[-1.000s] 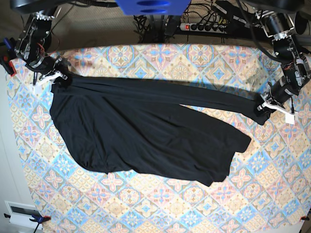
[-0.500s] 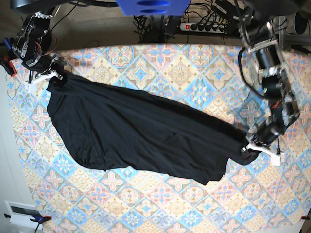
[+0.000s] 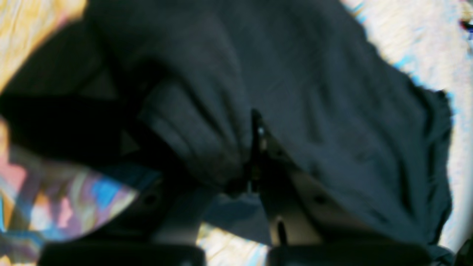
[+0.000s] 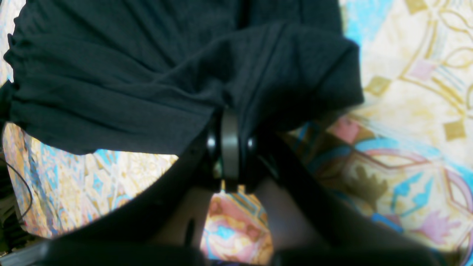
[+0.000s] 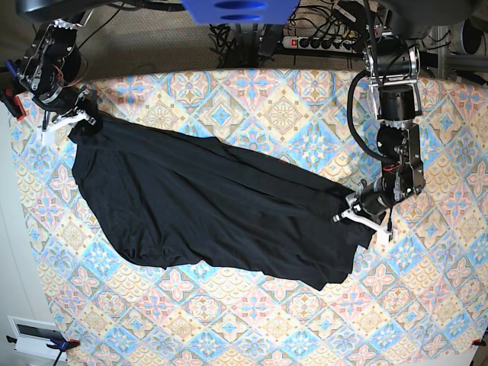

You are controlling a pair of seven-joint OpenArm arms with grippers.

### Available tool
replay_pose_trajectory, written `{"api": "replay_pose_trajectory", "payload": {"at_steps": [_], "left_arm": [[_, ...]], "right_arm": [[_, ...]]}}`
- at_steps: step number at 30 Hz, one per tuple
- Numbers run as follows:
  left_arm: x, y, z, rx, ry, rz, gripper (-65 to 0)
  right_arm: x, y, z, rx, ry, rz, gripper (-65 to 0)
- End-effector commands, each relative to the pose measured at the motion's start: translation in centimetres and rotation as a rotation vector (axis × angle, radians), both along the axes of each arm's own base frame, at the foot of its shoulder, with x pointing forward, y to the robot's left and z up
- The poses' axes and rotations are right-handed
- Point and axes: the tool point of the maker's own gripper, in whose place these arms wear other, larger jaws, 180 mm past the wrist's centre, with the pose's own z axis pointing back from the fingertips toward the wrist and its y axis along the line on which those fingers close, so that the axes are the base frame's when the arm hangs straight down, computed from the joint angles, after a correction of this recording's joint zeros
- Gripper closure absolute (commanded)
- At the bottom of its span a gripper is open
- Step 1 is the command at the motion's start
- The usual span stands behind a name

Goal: Layout the t-shirt on the table in an organized manner, then fold the t-shirt properly
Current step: 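Move the left gripper inward along the shirt edge and regrasp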

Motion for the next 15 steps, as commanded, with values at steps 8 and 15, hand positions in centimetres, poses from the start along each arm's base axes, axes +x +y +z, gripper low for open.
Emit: {"api": "replay_pose_trajectory", "payload": {"at_steps": [8,15], "left_arm": [[-0.2,4.4,2.2,-0.019,0.02,0.051,-13.5],[-1.1,5.3,2.1,-0.068,0.062,0.067,-19.6]], "right_arm": [[0.8,-0.9,1.2,-0.024,-0.037,-0.003,0.0],[0.8,-0.8,1.2,-0.023,-0.037,-0.001,0.0]]}}
